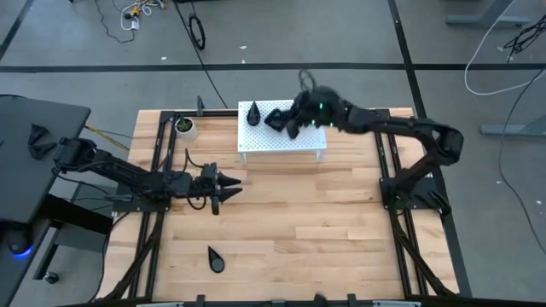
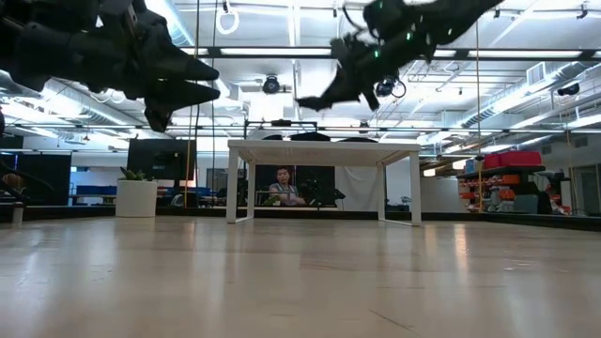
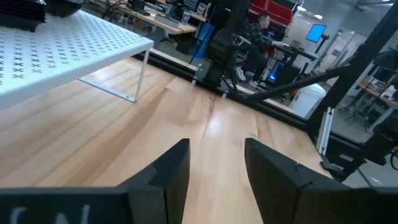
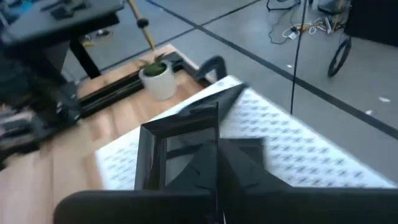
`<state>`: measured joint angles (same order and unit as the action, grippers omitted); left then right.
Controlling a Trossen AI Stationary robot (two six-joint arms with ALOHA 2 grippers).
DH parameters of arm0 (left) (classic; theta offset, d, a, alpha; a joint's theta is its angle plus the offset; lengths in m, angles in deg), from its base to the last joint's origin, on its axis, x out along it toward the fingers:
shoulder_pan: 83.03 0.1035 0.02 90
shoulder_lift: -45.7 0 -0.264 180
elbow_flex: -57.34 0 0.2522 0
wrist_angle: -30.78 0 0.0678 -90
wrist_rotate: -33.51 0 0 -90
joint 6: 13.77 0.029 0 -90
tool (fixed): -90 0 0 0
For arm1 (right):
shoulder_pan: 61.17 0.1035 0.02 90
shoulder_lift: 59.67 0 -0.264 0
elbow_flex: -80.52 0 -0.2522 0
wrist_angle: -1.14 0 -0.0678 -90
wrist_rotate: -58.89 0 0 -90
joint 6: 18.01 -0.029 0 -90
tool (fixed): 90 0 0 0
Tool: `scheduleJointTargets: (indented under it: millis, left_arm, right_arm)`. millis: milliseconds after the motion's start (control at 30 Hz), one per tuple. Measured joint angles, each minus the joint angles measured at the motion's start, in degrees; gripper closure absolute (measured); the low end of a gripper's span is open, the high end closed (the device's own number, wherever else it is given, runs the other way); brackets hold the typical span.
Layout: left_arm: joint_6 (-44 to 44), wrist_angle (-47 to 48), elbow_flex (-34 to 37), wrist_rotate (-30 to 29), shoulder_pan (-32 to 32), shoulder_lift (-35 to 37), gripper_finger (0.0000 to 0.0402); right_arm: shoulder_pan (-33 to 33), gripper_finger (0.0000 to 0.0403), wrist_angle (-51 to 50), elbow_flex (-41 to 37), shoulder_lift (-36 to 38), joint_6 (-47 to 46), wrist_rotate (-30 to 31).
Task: Pick & Place Mini shaped plates
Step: Stack the black square plate on top of the other black square plate on the shelf, then stack the black drop-shaped plate on top of the other black drop-shaped plate on the shelf
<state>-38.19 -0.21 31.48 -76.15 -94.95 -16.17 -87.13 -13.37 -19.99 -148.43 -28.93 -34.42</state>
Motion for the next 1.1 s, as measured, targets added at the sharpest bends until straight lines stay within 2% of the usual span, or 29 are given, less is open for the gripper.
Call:
scheduleJointTargets:
  millis: [133, 300, 567, 667, 900, 1000, 1100]
  left_arm:
    - [0.0, 0.0, 0.0, -0.9, -0.8, 0.0, 0.0241]
    - [-0.2, 0.0, 0.0, -3.6, -1.1, 0.0, 0.0241]
    - [-0.5, 0.0, 0.0, -3.9, -1.1, 0.0, 0.0241]
    - [-1.3, -0.3, 0.0, -3.8, -1.1, 0.0, 0.0241]
    - [-0.9, -0.4, 0.0, -3.1, -2.6, 0.0, 0.0241]
    - [1.5, -0.4, 0.0, -3.1, -5.4, 0.0, 0.0241]
    - [3.0, -0.3, 0.0, -3.0, -9.6, 0.0, 0.0246]
  right_arm:
    - [-6.1, 0.0388, 2.6, 0.0, -2.6, -0.7, -6.2]
    - [-8.4, 0.0383, 4.3, 0.0, -5.8, -0.6, -10.3]
    - [-8.5, 0.0375, 6.6, 0.0, -7.6, -0.6, -10.6]
    - [-8.5, 0.0346, 6.8, 0.0, -7.6, -0.8, -10.7]
    - [-8.0, 0.0238, 10.0, 0.0, -6.9, -1.3, -10.7]
    - [-4.7, 0.0210, 11.0, 0.0, -4.6, -0.5, -10.5]
    - [1.5, 0.0202, 10.3, -0.1, -2.6, 2.2, -10.6]
